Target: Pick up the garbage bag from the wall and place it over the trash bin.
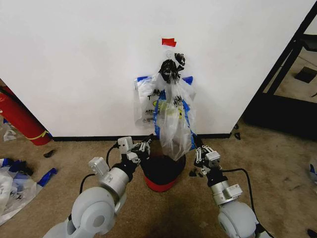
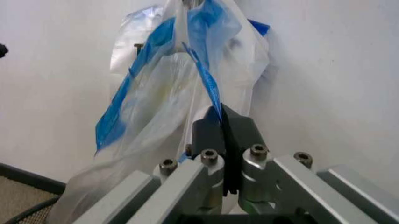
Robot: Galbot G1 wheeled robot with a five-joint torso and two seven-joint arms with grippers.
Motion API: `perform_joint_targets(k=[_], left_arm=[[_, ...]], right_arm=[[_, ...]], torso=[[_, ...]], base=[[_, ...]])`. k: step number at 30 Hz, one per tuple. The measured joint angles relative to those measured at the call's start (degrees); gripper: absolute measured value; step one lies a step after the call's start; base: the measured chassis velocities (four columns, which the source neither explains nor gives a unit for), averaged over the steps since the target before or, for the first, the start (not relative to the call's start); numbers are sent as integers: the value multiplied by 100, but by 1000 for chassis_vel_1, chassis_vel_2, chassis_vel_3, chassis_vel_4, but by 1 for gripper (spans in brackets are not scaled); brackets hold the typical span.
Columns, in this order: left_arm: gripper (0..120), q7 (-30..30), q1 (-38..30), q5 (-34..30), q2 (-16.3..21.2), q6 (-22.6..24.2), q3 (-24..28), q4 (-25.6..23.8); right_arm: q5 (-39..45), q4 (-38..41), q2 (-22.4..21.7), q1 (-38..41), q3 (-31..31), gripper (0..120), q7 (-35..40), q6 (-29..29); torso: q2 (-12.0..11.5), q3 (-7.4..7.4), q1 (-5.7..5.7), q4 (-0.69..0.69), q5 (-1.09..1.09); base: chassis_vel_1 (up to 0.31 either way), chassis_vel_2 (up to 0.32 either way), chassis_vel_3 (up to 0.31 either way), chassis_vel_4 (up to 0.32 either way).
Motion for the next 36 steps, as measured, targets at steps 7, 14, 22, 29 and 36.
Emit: perform_joint_targets(k=[7, 14, 22, 29, 36], left_arm=[[25, 88, -592, -45, -28, 140, 251, 559], [49, 126, -1098, -188, -123, 149, 359, 1069], [78, 210, -1405, -121, -259, 151, 504, 1520], [92, 243, -1716, -23, -500, 86, 718, 1963], [68, 203, -1907, -50, -707, 25, 804, 2200]], right_arm=[[12, 40, -18, 76, -22, 0, 0, -67], [24, 39, -55, 80, -7, 0, -15, -81], [61, 21, -68, 113, -6, 0, -33, -88], [112, 26, -97, 100, 59, 0, -55, -87], [155, 29, -132, 102, 120, 0, -55, -87]], torso=[[-1, 1, 0, -2, 0], [-2, 1, 1, -2, 0], [-2, 1, 1, -1, 0], [-2, 1, 0, -1, 0], [-2, 0, 1, -2, 1]], base=[[0, 0, 0, 0], [0, 0, 0, 0], [0, 0, 0, 0], [0, 0, 0, 0], [0, 0, 0, 0]])
